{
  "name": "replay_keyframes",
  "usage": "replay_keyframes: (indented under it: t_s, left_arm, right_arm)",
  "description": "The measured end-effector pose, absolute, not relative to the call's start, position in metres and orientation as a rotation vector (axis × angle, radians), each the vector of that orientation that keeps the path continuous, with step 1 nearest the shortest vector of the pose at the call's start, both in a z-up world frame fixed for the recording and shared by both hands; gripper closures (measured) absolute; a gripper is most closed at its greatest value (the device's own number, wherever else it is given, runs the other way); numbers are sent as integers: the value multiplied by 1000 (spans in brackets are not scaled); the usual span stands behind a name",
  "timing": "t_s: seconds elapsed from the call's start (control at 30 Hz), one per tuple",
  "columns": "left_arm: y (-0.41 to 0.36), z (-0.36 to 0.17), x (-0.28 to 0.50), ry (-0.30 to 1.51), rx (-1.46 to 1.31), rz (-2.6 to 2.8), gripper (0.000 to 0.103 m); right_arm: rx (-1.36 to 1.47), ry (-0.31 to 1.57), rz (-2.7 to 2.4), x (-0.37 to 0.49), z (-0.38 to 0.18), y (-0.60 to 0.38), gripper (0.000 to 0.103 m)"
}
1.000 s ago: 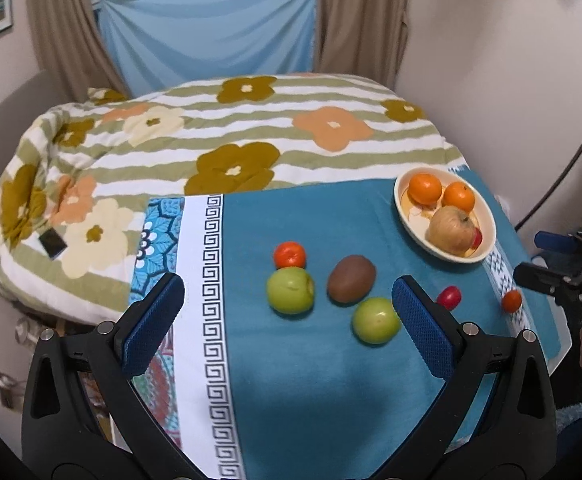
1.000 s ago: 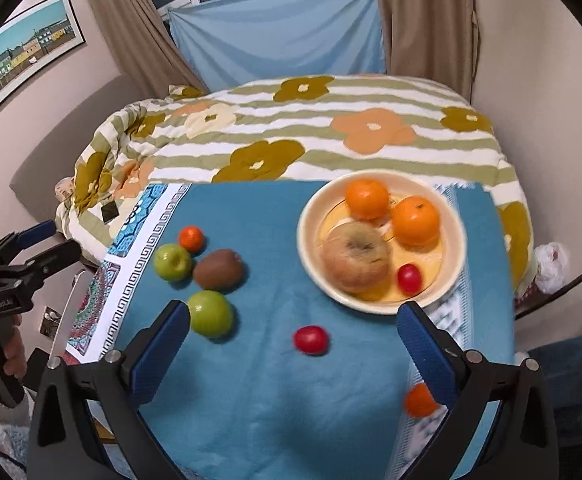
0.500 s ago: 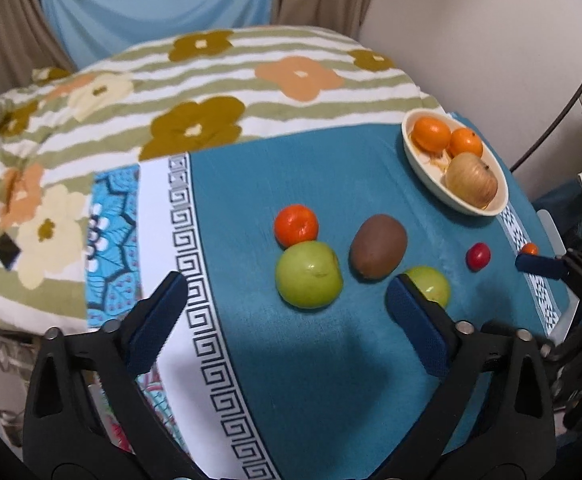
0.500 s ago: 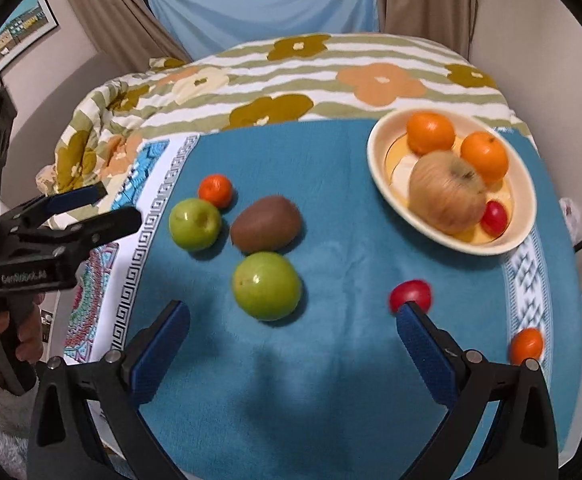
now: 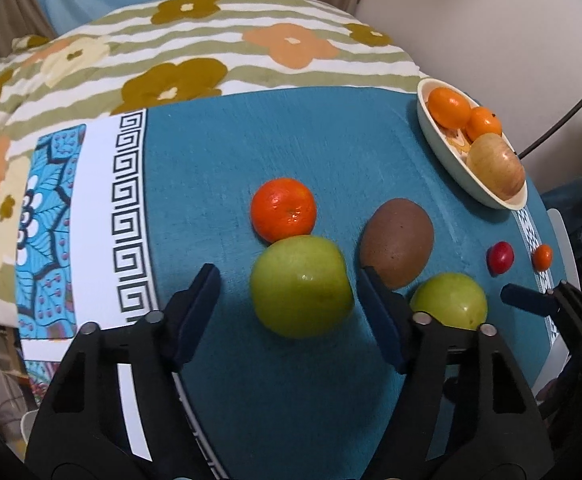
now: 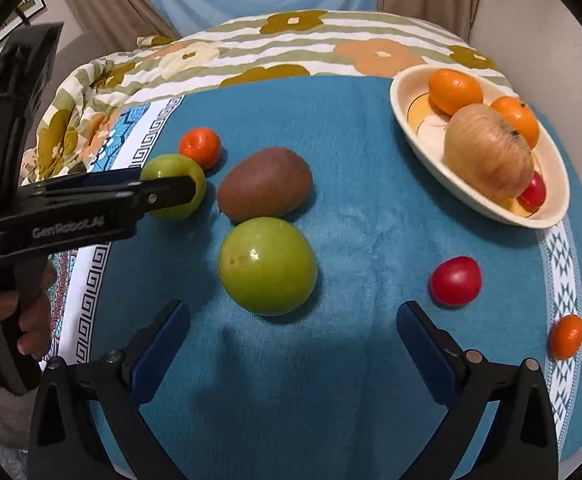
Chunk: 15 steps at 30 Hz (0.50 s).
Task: Organize fruits
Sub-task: 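Move the left tool to a green apple while the right tool approaches another green apple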
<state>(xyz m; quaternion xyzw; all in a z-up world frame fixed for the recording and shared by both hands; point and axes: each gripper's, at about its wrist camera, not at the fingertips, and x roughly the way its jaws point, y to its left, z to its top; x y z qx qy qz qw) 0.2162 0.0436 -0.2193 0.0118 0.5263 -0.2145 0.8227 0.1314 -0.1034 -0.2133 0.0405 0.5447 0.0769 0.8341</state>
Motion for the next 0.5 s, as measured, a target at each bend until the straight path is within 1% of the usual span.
replay_keyframes:
  t_s: [0.07, 0.13, 0.2, 0.23, 0.33, 0.43, 0.5]
  left_arm:
    - [43, -222, 217, 1127, 18, -465, 35]
    - [41, -223, 215, 1132, 14, -484, 42]
    - [37, -224, 213, 1134, 25, -503, 47]
    - [35, -223, 211, 1128, 43, -499, 47]
    - [30, -222, 208, 1116, 88, -498, 47]
    - [32, -221, 208, 1121, 85, -498, 47]
    - [35, -221, 208, 1123, 87, -491, 47]
  right_arm:
    - [84, 1153, 168, 132, -214, -102, 0]
    - [85, 1153, 174, 134, -216, -102, 0]
    - [91, 1155, 183, 135, -217, -100, 6]
    - [93, 1158, 187, 136, -219, -100, 10]
    - [104, 1162, 184, 138, -222, -101, 12]
    - [114, 1159, 190, 139, -222, -99, 17]
    - [111, 1160, 191, 139, -222, -97, 19]
